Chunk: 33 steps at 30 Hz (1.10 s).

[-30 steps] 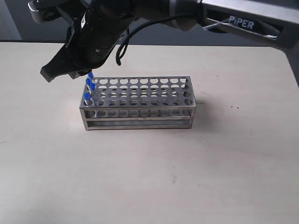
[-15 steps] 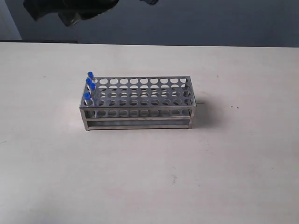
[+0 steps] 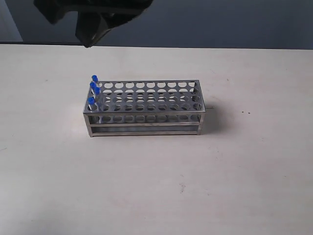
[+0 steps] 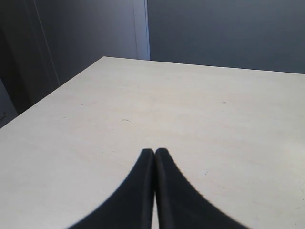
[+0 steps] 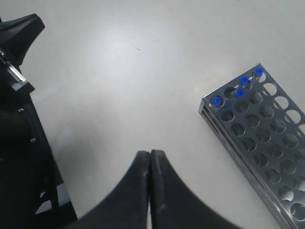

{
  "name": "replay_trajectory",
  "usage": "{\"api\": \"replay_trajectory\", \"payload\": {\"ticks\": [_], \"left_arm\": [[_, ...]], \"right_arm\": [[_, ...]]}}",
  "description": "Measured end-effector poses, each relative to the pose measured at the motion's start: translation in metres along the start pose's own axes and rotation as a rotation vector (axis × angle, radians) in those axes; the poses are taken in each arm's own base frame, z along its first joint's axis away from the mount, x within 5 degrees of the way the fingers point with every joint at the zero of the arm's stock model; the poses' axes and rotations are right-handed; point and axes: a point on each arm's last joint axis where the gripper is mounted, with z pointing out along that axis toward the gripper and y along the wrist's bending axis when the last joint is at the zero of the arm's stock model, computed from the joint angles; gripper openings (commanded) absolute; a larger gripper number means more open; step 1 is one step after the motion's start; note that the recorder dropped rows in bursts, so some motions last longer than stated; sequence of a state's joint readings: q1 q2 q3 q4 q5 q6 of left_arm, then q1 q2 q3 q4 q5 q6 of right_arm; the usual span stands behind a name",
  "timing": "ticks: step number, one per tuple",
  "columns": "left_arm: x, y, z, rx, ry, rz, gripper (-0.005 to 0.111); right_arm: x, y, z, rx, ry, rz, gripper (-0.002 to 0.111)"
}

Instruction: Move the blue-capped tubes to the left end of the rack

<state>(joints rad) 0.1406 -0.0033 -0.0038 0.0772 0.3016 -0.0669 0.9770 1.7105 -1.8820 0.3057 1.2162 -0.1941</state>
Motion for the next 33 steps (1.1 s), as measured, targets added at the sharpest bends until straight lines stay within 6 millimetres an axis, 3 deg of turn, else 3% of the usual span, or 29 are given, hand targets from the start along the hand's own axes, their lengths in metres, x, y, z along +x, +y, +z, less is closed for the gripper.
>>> {"api": "replay_trajectory", "payload": {"ticks": [7, 11, 19, 22, 26, 28, 33], "left_arm": [[0.0, 0.0, 0.0, 0.0, 0.0, 0.0, 0.0], [0.0, 0.0, 0.0, 0.0, 0.0, 0.0, 0.0], [0.0, 0.0, 0.0, 0.0, 0.0, 0.0, 0.0], [0.0, 0.0, 0.0, 0.0, 0.0, 0.0, 0.0], [0.0, 0.0, 0.0, 0.0, 0.0, 0.0, 0.0], [0.0, 0.0, 0.0, 0.0, 0.0, 0.0, 0.0], [0.0, 0.0, 0.0, 0.0, 0.0, 0.0, 0.0]], "right_arm": [[-0.009, -0.011, 0.0, 0.127, -0.133, -0.024, -0.001], [-0.001, -0.011, 0.0, 0.141, -0.281, -0.026, -0.001], [0.033, 0.008, -0.058, 0.165, -0.371, -0.076, -0.001], [0.055, 0.013, -0.084, 0.195, -0.403, -0.089, -0.001], [0.095, -0.002, -0.112, 0.253, -0.453, 0.011, -0.001], [0.116, -0.011, -0.115, 0.289, -0.475, 0.077, -0.001], [0.192, -0.031, -0.112, 0.457, -0.608, 0.236, -0.001]]}}
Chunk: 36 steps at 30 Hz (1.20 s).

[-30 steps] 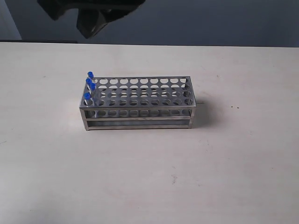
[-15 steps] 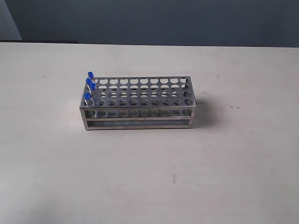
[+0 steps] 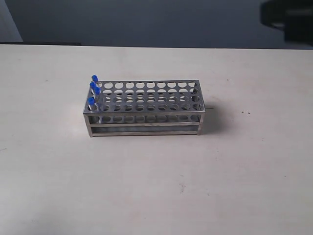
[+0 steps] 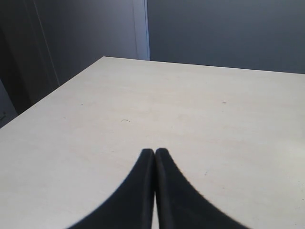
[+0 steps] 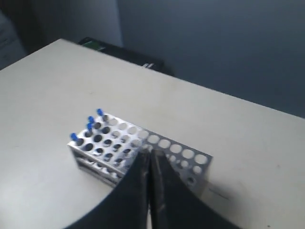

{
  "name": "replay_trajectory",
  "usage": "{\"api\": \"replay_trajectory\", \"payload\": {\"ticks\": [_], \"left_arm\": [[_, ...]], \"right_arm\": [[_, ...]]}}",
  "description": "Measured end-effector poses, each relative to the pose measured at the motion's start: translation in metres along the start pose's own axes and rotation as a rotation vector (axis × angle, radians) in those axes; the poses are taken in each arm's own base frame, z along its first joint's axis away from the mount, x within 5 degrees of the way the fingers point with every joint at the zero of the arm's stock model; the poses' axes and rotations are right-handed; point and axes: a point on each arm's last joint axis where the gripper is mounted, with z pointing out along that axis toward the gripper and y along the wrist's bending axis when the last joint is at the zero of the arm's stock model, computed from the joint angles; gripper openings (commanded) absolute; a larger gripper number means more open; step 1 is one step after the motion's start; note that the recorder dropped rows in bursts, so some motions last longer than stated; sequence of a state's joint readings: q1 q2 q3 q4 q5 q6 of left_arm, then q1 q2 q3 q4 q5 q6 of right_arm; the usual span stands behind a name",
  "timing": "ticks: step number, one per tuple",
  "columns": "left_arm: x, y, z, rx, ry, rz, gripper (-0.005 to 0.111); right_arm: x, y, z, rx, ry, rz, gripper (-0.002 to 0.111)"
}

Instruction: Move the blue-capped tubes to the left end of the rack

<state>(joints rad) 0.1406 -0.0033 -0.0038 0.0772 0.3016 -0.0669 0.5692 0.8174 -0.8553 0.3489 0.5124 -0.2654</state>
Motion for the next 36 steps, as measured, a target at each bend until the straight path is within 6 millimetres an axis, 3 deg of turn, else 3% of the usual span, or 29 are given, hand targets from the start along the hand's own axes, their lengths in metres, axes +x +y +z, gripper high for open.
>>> {"api": "replay_trajectory", "payload": {"ticks": [5, 8, 13, 18, 36], "left_arm": [[0.0, 0.0, 0.0, 0.0, 0.0, 0.0, 0.0], [0.0, 0.0, 0.0, 0.0, 0.0, 0.0, 0.0], [0.0, 0.0, 0.0, 0.0, 0.0, 0.0, 0.0], [0.0, 0.0, 0.0, 0.0, 0.0, 0.0, 0.0], [0.0, 0.0, 0.0, 0.0, 0.0, 0.0, 0.0]], "right_arm": [[0.097, -0.024, -0.022, 0.192, -0.111, 0.097, -0.001], [0.144, -0.032, -0.031, 0.317, -0.154, 0.146, -0.001], [0.191, -0.039, -0.038, 0.485, -0.208, 0.179, -0.001], [0.206, -0.037, -0.042, 0.541, -0.258, 0.092, -0.001], [0.208, -0.033, -0.044, 0.525, -0.255, 0.047, -0.001]]}}
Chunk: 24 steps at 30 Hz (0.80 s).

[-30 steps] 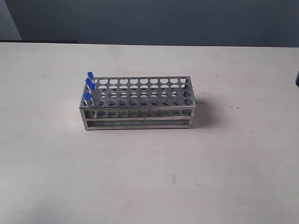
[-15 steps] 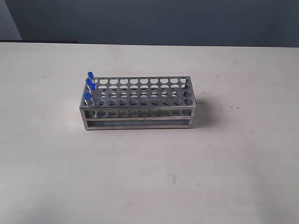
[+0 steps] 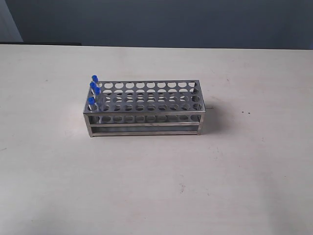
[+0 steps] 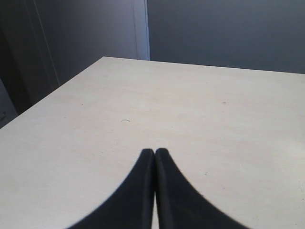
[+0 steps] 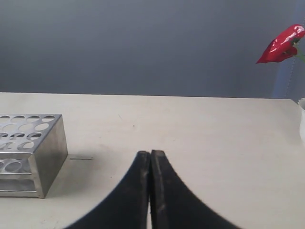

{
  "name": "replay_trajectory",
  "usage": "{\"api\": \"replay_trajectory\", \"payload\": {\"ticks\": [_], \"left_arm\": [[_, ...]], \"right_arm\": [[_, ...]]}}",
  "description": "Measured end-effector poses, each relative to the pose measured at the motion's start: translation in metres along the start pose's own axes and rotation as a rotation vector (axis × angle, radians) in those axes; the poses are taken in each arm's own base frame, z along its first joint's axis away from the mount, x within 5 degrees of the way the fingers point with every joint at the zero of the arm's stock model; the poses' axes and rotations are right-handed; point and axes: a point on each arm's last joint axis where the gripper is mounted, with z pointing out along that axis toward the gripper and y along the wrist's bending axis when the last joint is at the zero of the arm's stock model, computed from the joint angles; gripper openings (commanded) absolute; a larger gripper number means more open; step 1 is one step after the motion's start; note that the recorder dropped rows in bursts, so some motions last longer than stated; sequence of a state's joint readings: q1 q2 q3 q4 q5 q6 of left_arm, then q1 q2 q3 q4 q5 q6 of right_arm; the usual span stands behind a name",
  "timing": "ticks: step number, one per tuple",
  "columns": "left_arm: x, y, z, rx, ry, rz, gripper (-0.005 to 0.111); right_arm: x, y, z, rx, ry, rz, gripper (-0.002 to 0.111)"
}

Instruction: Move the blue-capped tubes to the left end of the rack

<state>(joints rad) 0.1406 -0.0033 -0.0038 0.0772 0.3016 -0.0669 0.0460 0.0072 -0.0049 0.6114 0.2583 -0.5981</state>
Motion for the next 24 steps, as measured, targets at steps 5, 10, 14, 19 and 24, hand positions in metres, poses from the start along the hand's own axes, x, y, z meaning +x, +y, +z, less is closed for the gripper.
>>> {"api": "replay_trajectory", "payload": {"ticks": [5, 10, 14, 19, 24], "left_arm": [[0.0, 0.0, 0.0, 0.0, 0.0, 0.0, 0.0], [0.0, 0.0, 0.0, 0.0, 0.0, 0.0, 0.0], [0.0, 0.0, 0.0, 0.0, 0.0, 0.0, 0.0], [0.0, 0.0, 0.0, 0.0, 0.0, 0.0, 0.0], [0.0, 0.0, 0.0, 0.0, 0.0, 0.0, 0.0]], "right_arm": [[0.0002, 0.0001, 0.0, -0.001, 0.002, -0.001, -0.001], [0.0024, -0.004, -0.0001, 0.041, 0.031, -0.192, -0.001], [0.0032, -0.0061, -0.0003, 0.061, 0.045, -0.286, -0.001], [0.0033, -0.0063, -0.0003, 0.063, 0.046, -0.296, -0.001], [0.0033, -0.0063, -0.0003, 0.063, 0.046, -0.298, -0.001]]}}
